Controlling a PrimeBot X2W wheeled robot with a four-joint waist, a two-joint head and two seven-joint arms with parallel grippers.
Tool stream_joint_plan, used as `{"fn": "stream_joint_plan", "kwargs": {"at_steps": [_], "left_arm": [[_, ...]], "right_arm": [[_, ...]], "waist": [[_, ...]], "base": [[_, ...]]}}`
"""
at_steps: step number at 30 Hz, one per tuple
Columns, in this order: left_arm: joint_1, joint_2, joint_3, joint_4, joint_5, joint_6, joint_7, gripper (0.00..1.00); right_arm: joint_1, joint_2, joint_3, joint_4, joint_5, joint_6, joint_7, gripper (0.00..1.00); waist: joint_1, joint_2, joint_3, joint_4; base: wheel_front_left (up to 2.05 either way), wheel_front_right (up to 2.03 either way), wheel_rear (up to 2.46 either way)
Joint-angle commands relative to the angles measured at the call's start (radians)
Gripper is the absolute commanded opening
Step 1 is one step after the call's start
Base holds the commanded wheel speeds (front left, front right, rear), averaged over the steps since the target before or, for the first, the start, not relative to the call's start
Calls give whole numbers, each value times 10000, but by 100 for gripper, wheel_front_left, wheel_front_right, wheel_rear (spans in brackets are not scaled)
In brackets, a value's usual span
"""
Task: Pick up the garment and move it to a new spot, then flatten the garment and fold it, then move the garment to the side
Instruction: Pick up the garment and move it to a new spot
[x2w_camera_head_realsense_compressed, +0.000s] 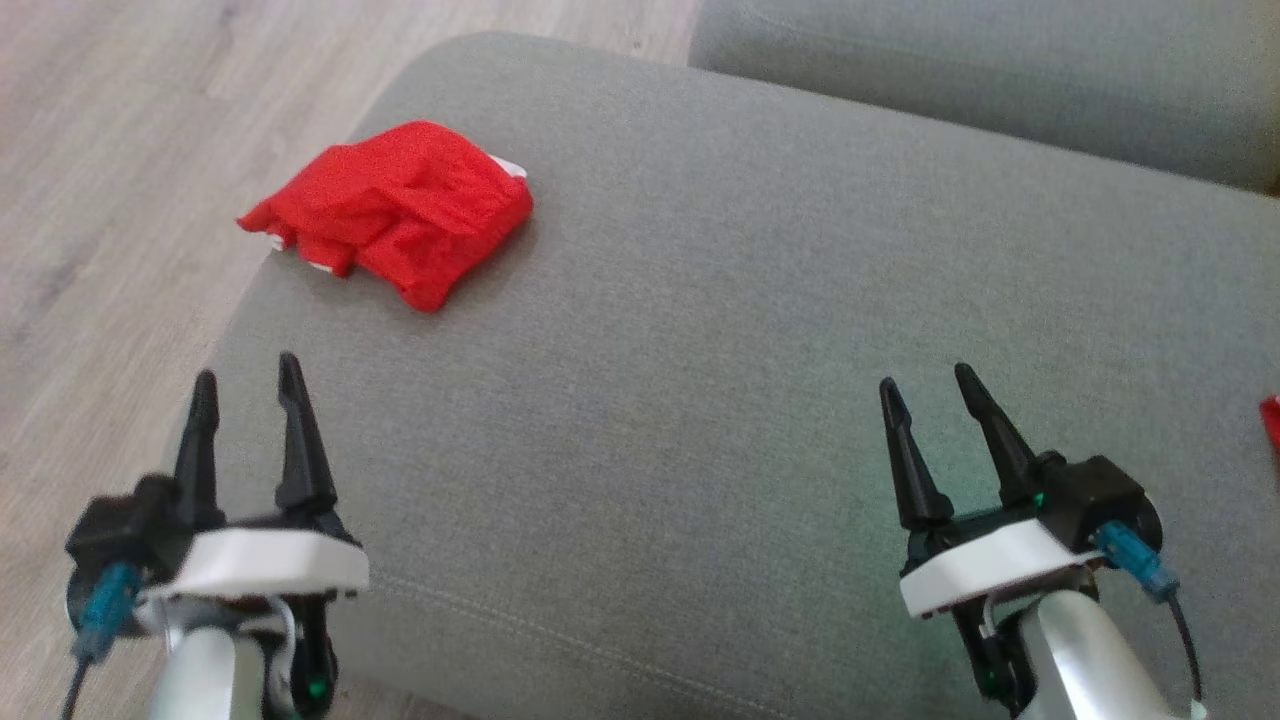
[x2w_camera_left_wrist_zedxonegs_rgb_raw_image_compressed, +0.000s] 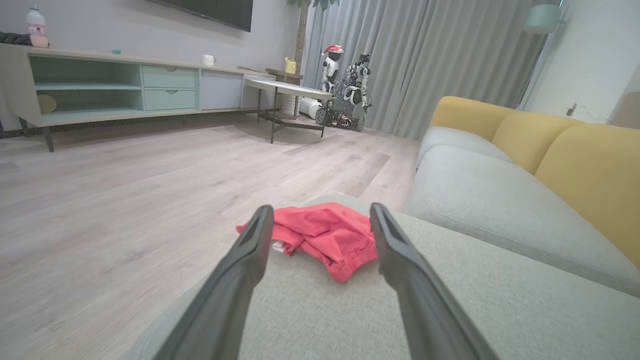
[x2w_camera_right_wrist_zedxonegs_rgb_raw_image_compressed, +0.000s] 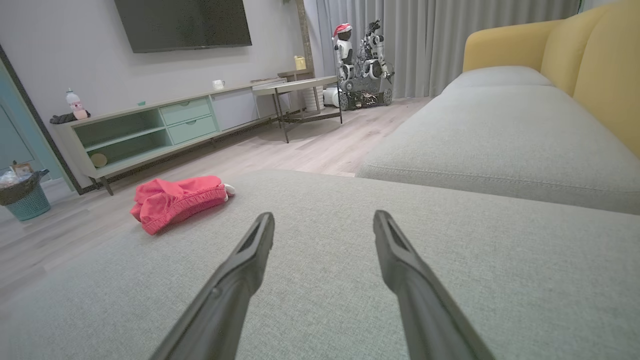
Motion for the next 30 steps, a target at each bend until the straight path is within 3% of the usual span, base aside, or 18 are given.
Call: {"fn": "stream_joint_plan", "kwargs": {"at_steps": [1, 9, 18, 23, 30], "left_arm": [[-867, 74, 529, 42, 147, -266, -115, 100], [-3065, 1045, 810, 2532, 94, -1003, 259, 100], [-6096, 2141, 555, 5799, -46, -1576, 2323, 100], [-7463, 2471, 538, 7541, -98, -1482, 3276, 100], [-8445, 3001, 352, 9487, 138, -1268, 3773, 100]], "right_arm": [[-557, -30, 251, -448, -139, -9, -79, 100], [-796, -30, -99, -1395, -503, -9, 312, 100], [-980, -30, -706, -3169, -1126, -9, 1195, 100], [-1076, -30, -629, -3786, -1248, -9, 1512, 100], [-1100, -30, -546, -3897, -1236, -9, 1573, 100]], "waist": [[0, 0, 347, -212], [0, 0, 1376, -742], [0, 0, 2578, -1428], [0, 0, 3008, -1757], [0, 0, 3143, -2193]], "base": [[0, 0, 0], [0, 0, 0], [0, 0, 0], [0, 0, 0], [0, 0, 0]]}}
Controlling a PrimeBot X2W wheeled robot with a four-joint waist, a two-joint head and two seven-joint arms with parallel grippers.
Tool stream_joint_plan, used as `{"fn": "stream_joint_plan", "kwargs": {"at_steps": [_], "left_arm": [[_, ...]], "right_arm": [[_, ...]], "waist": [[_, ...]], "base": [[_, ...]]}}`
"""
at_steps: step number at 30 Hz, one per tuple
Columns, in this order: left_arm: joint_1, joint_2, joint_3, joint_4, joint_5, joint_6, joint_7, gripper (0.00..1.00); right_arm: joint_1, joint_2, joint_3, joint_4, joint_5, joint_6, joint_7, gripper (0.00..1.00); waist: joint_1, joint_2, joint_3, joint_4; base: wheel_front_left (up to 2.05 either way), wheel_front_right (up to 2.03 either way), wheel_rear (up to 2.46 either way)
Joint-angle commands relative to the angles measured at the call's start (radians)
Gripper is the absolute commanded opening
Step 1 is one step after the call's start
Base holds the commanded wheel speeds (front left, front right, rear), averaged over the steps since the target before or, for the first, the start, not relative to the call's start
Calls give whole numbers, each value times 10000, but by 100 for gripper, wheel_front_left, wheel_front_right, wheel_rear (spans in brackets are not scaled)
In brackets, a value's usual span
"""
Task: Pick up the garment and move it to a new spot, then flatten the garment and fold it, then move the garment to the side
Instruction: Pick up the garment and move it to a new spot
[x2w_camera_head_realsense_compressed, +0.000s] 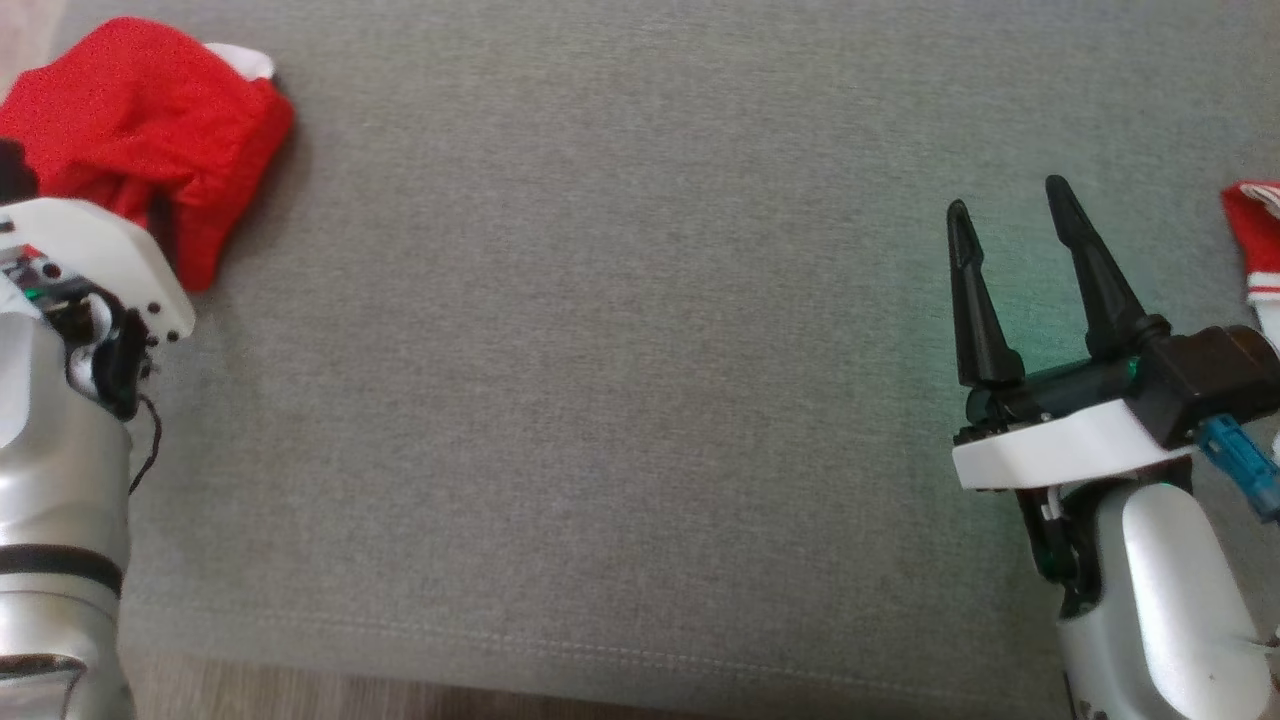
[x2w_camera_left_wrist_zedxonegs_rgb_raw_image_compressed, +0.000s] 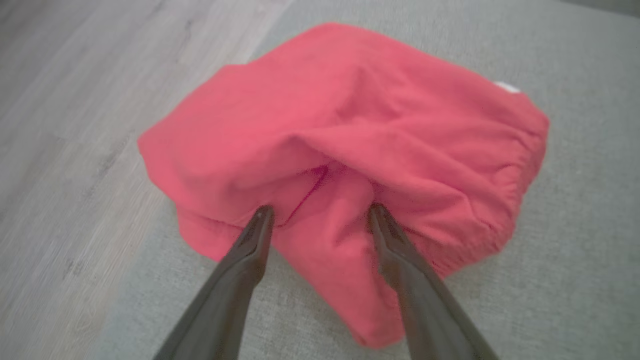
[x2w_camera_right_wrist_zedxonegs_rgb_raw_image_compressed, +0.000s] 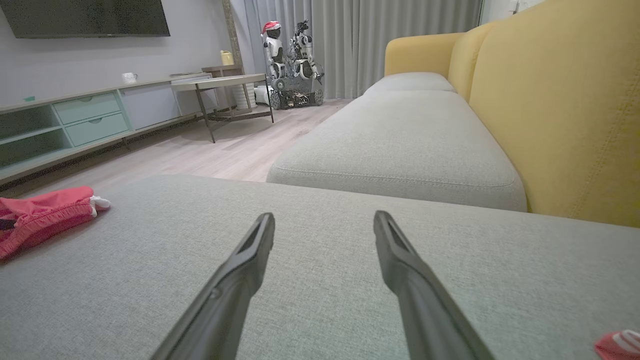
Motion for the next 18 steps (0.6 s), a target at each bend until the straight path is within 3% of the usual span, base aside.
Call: {"fn": "stream_joint_plan", "kwargs": {"at_steps": [1, 4, 5, 6, 11, 18], "left_arm": [[-408, 721, 181, 138, 95, 23, 142, 100], [-617, 889, 107, 730, 111, -46, 314, 100], [-659, 900, 108, 903, 70, -94, 378, 42], [-708, 894, 118, 1045, 11, -161, 423, 0], [-915, 855, 158, 1392, -201, -356, -14, 0], [-1023, 685, -61, 1273, -192, -536, -1412, 0]], "right_arm": [[-182, -9, 250, -401, -12, -9, -31, 100], [-148, -9, 348, -393, -8, -9, -64, 100], [-136, -9, 402, -374, 0, -9, -81, 100], [-131, -8, 425, -362, 33, -9, -99, 100], [-154, -8, 423, -214, 172, -9, -218, 100], [-140, -8, 359, 149, 302, -9, -409, 100]], "waist": [[-1, 0, 70, -164], [-1, 0, 100, -324], [-1, 0, 95, -370], [-1, 0, 97, -393], [-1, 0, 28, -441], [-1, 0, -554, -381]], "base": [[0, 0, 0], [0, 0, 0], [0, 0, 0], [0, 0, 0], [0, 0, 0], [0, 0, 0]]}}
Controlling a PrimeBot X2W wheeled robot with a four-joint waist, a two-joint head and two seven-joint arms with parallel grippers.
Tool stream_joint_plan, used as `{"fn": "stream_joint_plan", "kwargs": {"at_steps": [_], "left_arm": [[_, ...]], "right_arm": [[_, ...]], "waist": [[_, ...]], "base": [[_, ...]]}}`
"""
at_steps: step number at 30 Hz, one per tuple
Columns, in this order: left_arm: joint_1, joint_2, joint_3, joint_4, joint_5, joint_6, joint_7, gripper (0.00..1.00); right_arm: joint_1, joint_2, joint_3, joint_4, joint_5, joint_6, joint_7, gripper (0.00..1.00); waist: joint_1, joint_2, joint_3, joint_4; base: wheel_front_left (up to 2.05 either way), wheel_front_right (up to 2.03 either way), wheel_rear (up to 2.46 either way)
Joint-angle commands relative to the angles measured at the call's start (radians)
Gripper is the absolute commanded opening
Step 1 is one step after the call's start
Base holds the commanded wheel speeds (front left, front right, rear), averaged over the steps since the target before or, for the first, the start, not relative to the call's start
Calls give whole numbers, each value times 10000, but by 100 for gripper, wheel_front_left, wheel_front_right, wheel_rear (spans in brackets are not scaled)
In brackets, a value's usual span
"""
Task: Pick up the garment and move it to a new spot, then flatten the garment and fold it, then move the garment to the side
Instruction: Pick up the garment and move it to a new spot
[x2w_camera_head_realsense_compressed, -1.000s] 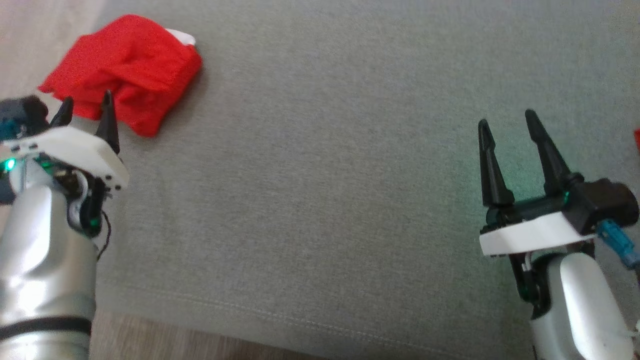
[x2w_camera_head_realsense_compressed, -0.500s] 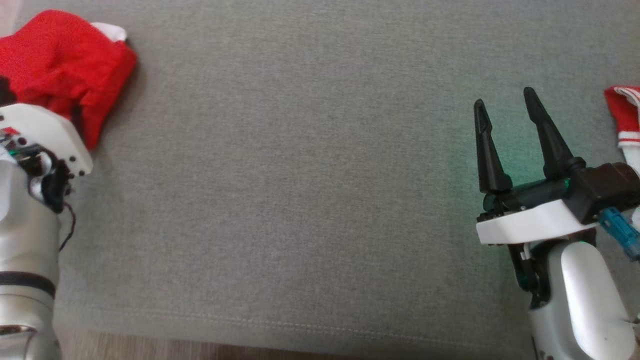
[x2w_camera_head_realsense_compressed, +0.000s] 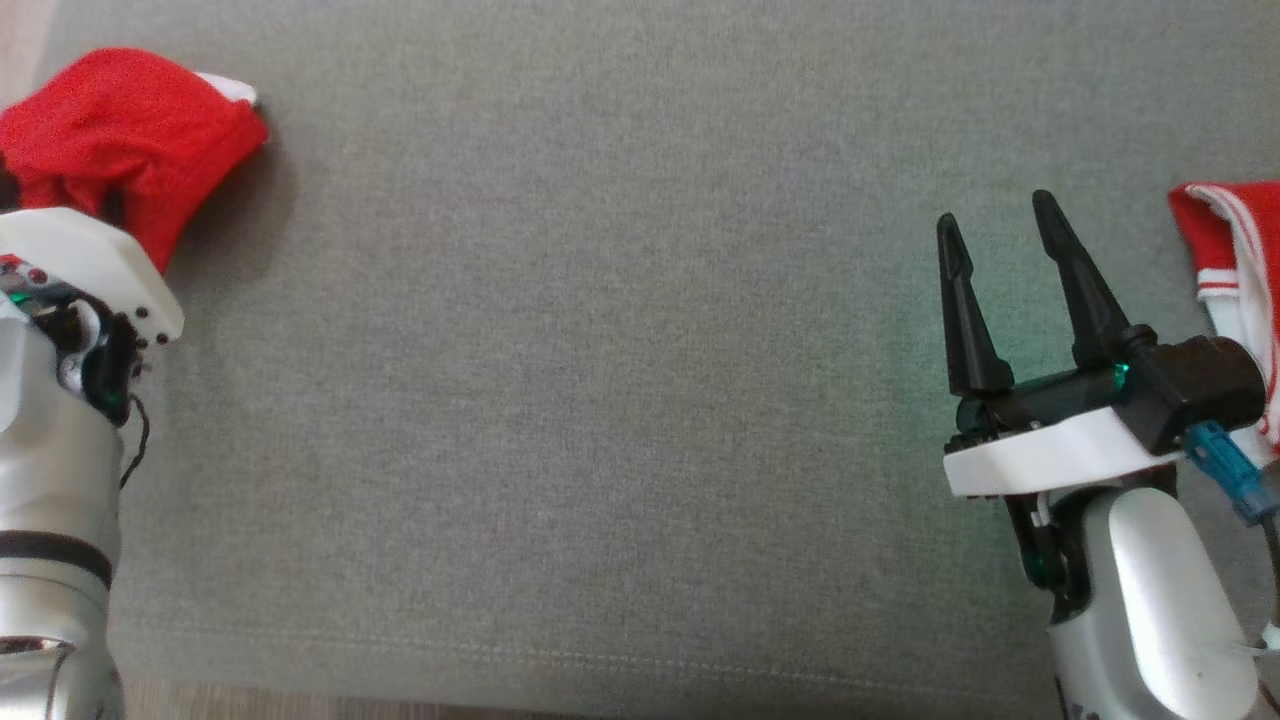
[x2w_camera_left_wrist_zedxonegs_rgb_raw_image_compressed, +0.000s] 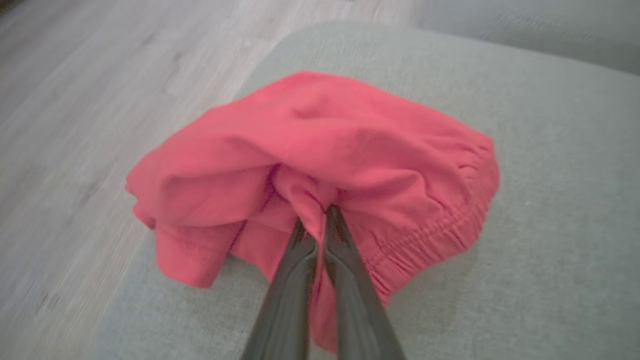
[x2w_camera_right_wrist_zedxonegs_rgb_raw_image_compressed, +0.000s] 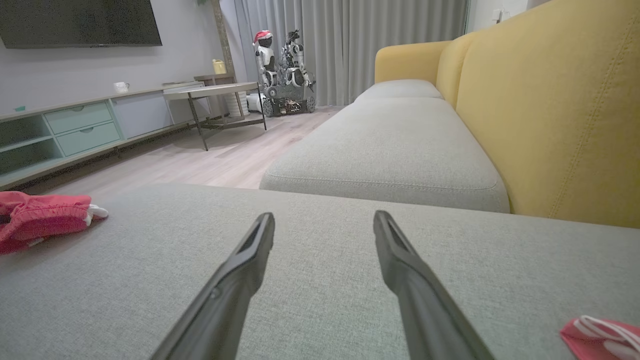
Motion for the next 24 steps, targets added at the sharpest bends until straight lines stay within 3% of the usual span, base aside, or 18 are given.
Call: {"fn": "stream_joint_plan", "kwargs": {"at_steps": [1, 8, 14, 24], "left_arm": [[-405, 465, 110, -401, -40, -87, -465, 0], [-196, 113, -322, -1138, -91, -289, -1589, 0], [284, -424, -722, -2580, -505, -345, -1974, 0], [2054, -1084, -1361, -6324, -1297, -349, -810, 0]], "right_arm": [[-132, -8, 241, -212, 121, -9, -155, 100], [-26, -8, 243, 200, 419, -9, -393, 100], [121, -8, 177, 569, 711, -9, -635, 100], [249, -8, -45, 922, 1052, -9, -939, 100]], "waist": [[0, 0, -327, 27], [0, 0, -1105, -39], [0, 0, -1738, -217], [0, 0, -2258, -620]], "base": [[0, 0, 0], [0, 0, 0], [0, 0, 0], [0, 0, 0]]}}
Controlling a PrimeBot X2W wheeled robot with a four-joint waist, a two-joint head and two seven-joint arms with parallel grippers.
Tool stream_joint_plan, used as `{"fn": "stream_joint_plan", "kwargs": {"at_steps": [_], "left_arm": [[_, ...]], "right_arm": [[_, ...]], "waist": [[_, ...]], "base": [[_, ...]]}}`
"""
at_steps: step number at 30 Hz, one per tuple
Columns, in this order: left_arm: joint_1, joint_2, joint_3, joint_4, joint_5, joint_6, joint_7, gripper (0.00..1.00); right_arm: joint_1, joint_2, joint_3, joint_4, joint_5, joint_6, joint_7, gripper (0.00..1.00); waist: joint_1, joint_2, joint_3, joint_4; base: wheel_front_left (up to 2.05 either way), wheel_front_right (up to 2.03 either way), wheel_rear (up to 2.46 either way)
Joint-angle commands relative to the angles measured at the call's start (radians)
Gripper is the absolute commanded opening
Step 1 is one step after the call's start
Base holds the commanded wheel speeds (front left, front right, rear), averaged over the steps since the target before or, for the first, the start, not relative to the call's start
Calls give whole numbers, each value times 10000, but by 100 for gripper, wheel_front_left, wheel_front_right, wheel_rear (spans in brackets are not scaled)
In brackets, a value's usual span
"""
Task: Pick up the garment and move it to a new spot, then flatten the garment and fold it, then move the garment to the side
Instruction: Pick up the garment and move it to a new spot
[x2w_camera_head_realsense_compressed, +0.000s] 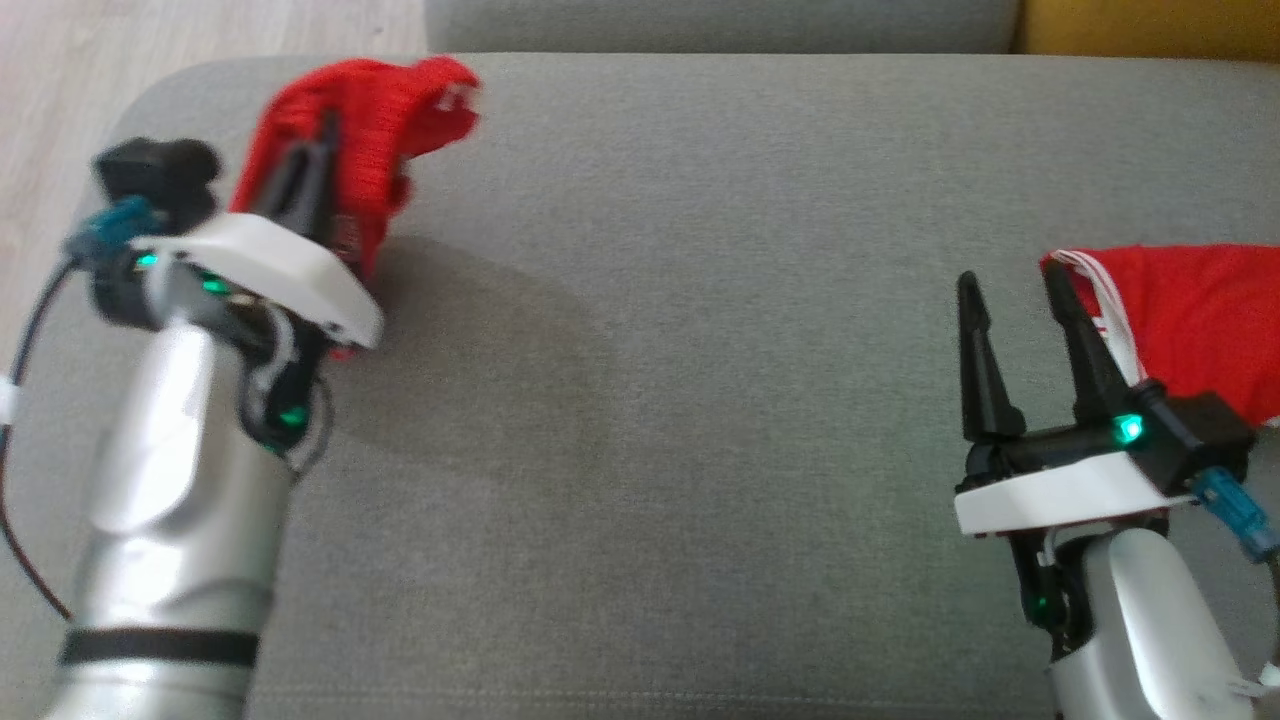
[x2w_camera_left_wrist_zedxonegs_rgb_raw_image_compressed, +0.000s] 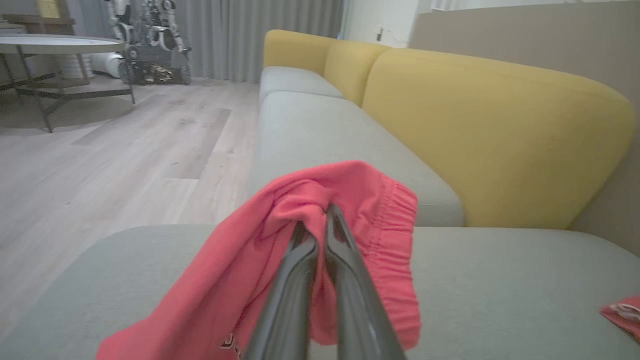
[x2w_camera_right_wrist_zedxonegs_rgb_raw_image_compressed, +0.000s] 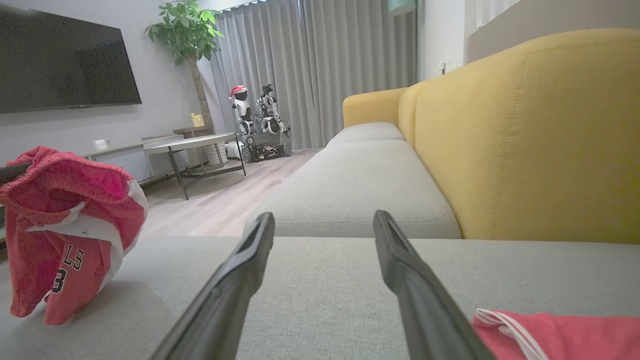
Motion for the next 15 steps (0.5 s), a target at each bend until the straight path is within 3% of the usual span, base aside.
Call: {"fn": "stream_joint_plan", "kwargs": {"at_steps": [1, 7, 15], "left_arm": [[-98, 121, 52, -1046, -74, -43, 314, 0], [1074, -824, -1030, -3561, -341, 210, 1571, 0], [1589, -1192, -2635, -3861, -362, 1084, 1313, 0]], "right_arm": [[-249, -16, 117, -296, 124, -9, -137, 100], [-448, -16, 130, -146, 344, -9, -287, 100], [-779, -16, 523, -37, 528, -9, -385, 100]], "waist": [[0, 0, -83, -150], [0, 0, -161, -697], [0, 0, 7, -1638]], "base": [[0, 0, 0], [0, 0, 0], [0, 0, 0]]}}
